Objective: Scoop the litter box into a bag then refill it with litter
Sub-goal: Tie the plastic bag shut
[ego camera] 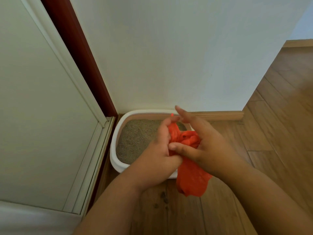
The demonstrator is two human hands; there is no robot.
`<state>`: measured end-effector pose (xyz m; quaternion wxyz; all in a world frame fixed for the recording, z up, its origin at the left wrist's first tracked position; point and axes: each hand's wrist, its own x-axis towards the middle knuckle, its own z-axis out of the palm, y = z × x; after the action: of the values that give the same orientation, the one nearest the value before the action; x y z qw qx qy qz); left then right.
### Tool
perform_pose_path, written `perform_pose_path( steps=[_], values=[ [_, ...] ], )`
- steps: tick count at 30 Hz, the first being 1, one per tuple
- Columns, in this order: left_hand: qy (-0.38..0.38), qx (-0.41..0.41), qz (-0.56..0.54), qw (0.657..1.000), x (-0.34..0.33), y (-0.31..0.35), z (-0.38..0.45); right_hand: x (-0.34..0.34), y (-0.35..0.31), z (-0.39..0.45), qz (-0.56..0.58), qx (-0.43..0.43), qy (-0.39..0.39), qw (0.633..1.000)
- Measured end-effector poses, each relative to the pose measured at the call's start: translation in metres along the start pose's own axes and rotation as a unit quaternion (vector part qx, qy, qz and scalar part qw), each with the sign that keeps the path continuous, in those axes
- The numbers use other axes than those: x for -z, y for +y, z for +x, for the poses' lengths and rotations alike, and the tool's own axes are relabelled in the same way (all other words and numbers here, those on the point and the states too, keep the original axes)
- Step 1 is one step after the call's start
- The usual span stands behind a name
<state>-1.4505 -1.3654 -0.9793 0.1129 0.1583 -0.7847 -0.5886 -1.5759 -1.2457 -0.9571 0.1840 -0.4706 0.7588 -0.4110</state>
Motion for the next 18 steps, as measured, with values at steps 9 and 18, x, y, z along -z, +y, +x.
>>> perform_pose_path(
  steps=[9, 18],
  values=[
    [0.037, -0.013, 0.043, 0.998, 0.000, 0.001, 0.000, 0.004, -0.011, 0.000, -0.020, -0.015, -0.051, 0.998],
    [0.100, -0.011, 0.118, 0.988, -0.004, 0.005, -0.003, 0.000, -0.016, -0.004, -0.119, -0.038, -0.039, 0.991]
  ],
)
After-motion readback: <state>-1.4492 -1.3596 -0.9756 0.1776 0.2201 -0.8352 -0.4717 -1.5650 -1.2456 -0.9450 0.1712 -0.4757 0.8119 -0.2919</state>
